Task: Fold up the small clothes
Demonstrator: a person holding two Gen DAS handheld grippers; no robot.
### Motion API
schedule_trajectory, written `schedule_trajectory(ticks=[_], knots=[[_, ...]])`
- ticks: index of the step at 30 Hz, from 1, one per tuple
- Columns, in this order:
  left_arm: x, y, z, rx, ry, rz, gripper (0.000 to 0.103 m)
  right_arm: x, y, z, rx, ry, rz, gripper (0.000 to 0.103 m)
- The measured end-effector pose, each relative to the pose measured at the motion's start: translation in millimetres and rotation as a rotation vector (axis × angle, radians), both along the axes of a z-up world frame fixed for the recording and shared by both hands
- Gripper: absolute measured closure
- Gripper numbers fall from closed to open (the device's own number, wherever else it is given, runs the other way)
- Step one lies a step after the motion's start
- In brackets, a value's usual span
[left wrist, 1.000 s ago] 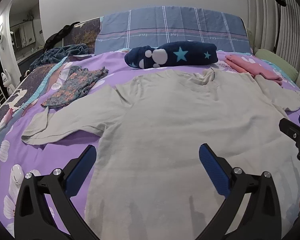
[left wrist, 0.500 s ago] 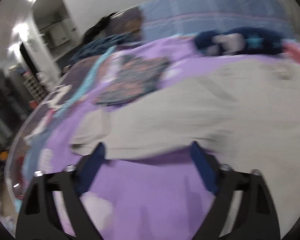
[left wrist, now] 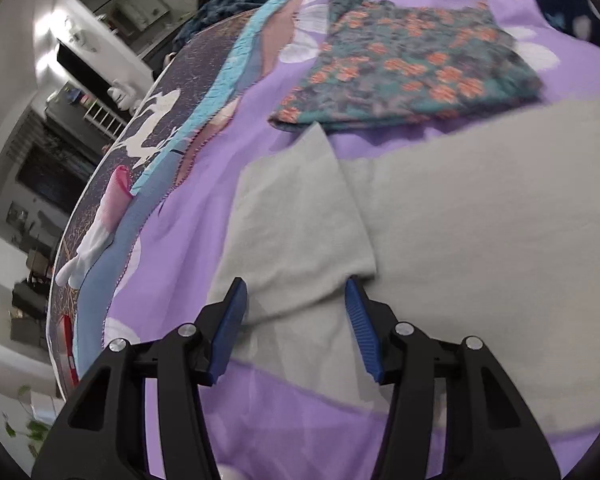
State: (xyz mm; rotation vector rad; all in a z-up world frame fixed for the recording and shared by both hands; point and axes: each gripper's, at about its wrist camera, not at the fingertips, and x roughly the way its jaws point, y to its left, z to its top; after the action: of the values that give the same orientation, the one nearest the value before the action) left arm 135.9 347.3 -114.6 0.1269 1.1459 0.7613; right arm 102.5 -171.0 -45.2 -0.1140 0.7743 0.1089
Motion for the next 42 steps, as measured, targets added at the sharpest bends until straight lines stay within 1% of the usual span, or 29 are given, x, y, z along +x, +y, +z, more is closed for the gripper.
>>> schedule_trajectory(ticks=[2, 3, 4, 5, 6, 8, 9, 12, 13, 15, 18, 19, 21, 23, 24, 25, 26, 27, 28, 29, 30, 31, 32, 33, 34, 35, 36, 38, 42], knots=[[6, 10, -2, -0.021, -0.023, 0.022, 0.052, 1, 0, 0, 0.006, 0.004, -0.001, 0.004], [8, 12, -2, -0.041, -0.032, 0.012, 0.07, 0, 0, 1, 0.005, 0.001, -0.002, 0.004], [7, 9, -3, -0.067, -0.04, 0.001, 0.098, 0, 0, 2, 0.003, -0.003, -0.002, 0.004], [7, 8, -2, -0.095, -0.054, 0.003, 0.103, -1, -1, 3, 0.0, -0.008, -0.003, 0.004], [5, 7, 1, -0.111, -0.075, 0.015, 0.103, -1, -1, 3, -0.002, -0.012, -0.004, 0.004], [-1, 3, 20, -0.181, -0.172, 0.016, 0.103, 0, -3, 4, -0.005, -0.014, -0.011, 0.004], [-5, -5, 36, -0.23, -0.235, -0.004, 0.103, 1, -6, 4, 0.0, -0.011, -0.016, 0.004], [-8, -40, 73, -0.326, -0.346, -0.102, 0.103, 3, -10, 3, 0.024, 0.001, -0.022, 0.003], [-9, -67, 93, -0.376, -0.389, -0.184, 0.103, 4, -11, 2, 0.031, 0.004, -0.024, 0.003], [-8, -113, 117, -0.433, -0.427, -0.313, 0.103, 5, -13, 1, 0.044, 0.015, -0.025, 0.003], [-12, -187, 141, -0.476, -0.463, -0.5, 0.103, 2, -16, 3, 0.067, 0.02, -0.014, 0.003], [-14, -221, 148, -0.504, -0.474, -0.589, 0.103, 0, -17, 4, 0.069, 0.019, -0.011, 0.003], [-19, -268, 150, -0.535, -0.478, -0.699, 0.103, 0, -22, 4, 0.081, 0.029, 0.0, 0.003], [-26, -315, 145, -0.573, -0.47, -0.799, 0.103, 4, -27, 3, 0.133, 0.073, 0.022, 0.003], [-30, -327, 141, -0.586, -0.462, -0.822, 0.103, 9, -32, 3, 0.181, 0.119, 0.038, 0.005], [-33, -343, 133, -0.607, -0.437, -0.848, 0.103, 12, -35, 2, 0.217, 0.135, 0.045, 0.009], [-33, -352, 126, -0.62, -0.413, -0.862, 0.103, 17, -38, 3, 0.254, 0.172, 0.059, 0.024], [-32, -359, 118, -0.625, -0.386, -0.869, 0.103, 20, -40, 3, 0.272, 0.204, 0.069, 0.043], [-33, -367, 107, -0.609, -0.352, -0.867, 0.103, 25, -42, 2, 0.283, 0.243, 0.079, 0.055], [-34, -370, 98, -0.585, -0.329, -0.858, 0.103, 30, -42, 1, 0.292, 0.278, 0.089, 0.078], [-35, -365, 93, -0.572, -0.317, -0.85, 0.103, 32, -41, 0, 0.3, 0.297, 0.099, 0.083], [-38, -361, 86, -0.556, -0.3, -0.829, 0.101, 34, -39, 0, 0.312, 0.314, 0.119, 0.083], [-38, -356, 82, -0.548, -0.291, -0.808, 0.088, 38, -33, 0, 0.324, 0.329, 0.152, 0.083], [-40, -350, 77, -0.528, -0.284, -0.773, 0.064, 40, -27, 0, 0.324, 0.337, 0.174, 0.083], [-38, -342, 74, -0.51, -0.284, -0.752, 0.051, 45, -17, 1, 0.328, 0.351, 0.211, 0.083], [-38, -338, 72, -0.491, -0.288, -0.737, 0.051, 49, -12, 2, 0.335, 0.36, 0.233, 0.083], [-36, -334, 71, -0.48, -0.288, -0.734, 0.051, 60, 2, 2, 0.36, 0.386, 0.285, 0.073], [-30, -334, 68, -0.479, -0.281, -0.74, 0.049, 77, 20, 3, 0.39, 0.417, 0.335, 0.064], [-15, -339, 55, -0.469, -0.252, -0.751, 0.048, 127, 59, -8, 0.426, 0.505, 0.36, 0.063]])
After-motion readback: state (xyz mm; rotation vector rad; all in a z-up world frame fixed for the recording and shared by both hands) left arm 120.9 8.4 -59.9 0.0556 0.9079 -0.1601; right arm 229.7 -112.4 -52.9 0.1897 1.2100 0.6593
